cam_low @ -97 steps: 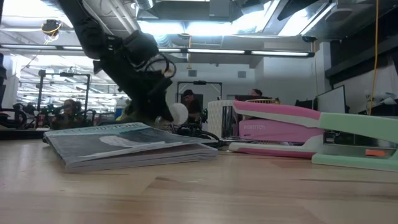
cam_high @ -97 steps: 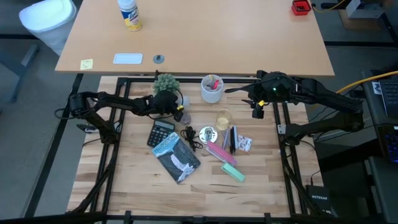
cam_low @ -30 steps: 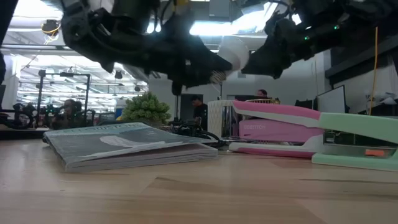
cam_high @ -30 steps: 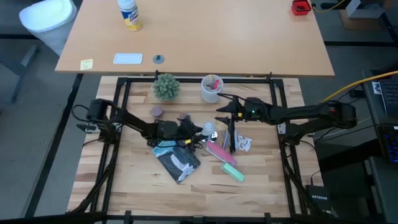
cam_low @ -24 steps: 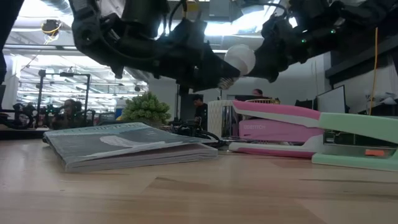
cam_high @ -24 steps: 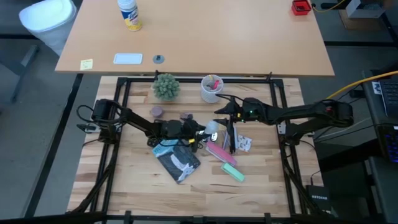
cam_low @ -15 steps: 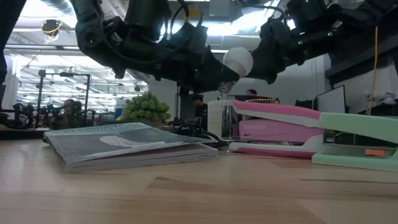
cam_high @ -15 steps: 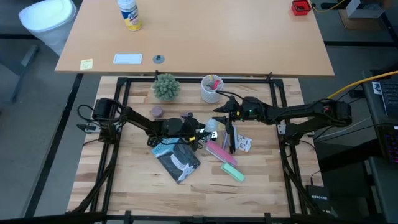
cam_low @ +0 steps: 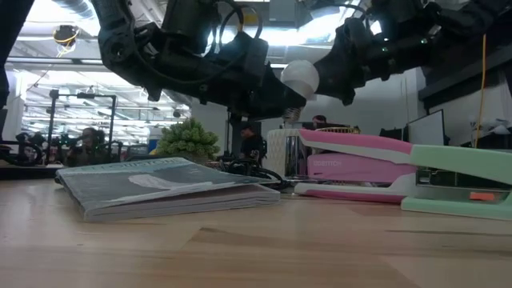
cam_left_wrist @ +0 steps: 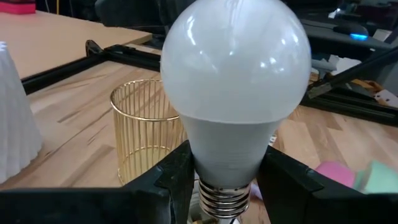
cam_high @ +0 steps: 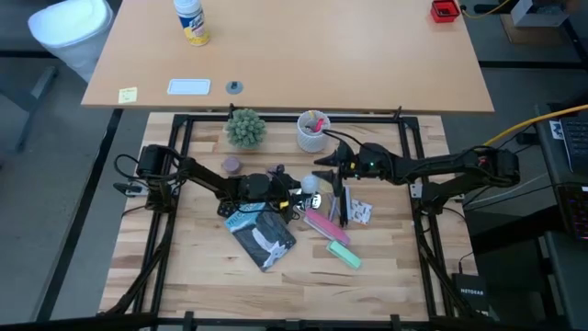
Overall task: Screw lightbulb
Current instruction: Insert the white lightbulb into the silver lamp
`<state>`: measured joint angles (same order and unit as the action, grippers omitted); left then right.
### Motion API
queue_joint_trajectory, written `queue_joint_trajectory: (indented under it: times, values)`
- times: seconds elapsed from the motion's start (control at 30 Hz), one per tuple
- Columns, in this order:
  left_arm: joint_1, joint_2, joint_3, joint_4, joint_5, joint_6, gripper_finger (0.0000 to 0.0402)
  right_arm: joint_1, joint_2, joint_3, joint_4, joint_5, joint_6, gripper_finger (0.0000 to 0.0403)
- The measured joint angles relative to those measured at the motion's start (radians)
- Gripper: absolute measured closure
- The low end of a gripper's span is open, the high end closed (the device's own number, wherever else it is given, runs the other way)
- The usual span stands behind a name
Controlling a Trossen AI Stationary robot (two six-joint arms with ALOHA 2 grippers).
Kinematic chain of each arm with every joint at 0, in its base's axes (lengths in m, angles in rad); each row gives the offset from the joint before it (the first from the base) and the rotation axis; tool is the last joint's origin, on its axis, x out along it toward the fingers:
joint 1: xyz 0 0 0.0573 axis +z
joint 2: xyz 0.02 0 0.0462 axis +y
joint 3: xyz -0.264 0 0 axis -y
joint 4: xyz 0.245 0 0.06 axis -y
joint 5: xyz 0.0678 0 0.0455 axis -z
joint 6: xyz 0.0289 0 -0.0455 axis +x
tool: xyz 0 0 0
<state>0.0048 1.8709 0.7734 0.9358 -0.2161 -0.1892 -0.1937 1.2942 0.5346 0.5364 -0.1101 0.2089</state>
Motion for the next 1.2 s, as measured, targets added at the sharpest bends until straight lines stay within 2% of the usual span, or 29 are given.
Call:
queue_joint_trajectory:
  times: [0.27, 0.67, 0.87, 1.07, 1.2]
  values:
    - [0.002, 0.001, 0.014, -0.001, -0.013, 0.041, 0.0256, 0.085, 0.0, 0.002, 0.083, 0.137, -0.067, 0.0203]
    - [0.003, 0.001, 0.016, -0.007, -0.008, 0.04, 0.0256, 0.091, -0.007, 0.009, 0.14, 0.135, -0.136, 0.0203]
    - [0.002, 0.001, 0.016, -0.01, -0.003, 0.04, 0.0256, 0.09, -0.11, 0.023, 0.039, 0.142, -0.166, 0.0203]
    - [-0.002, 0.001, 0.016, -0.014, -0.001, 0.04, 0.0256, 0.09, -0.259, 0.023, -0.179, 0.153, -0.164, 0.0203]
    - [-0.008, 0.005, 0.016, -0.01, 0.0, 0.04, 0.0256, 0.09, -0.275, 0.022, -0.267, 0.154, -0.153, 0.0203]
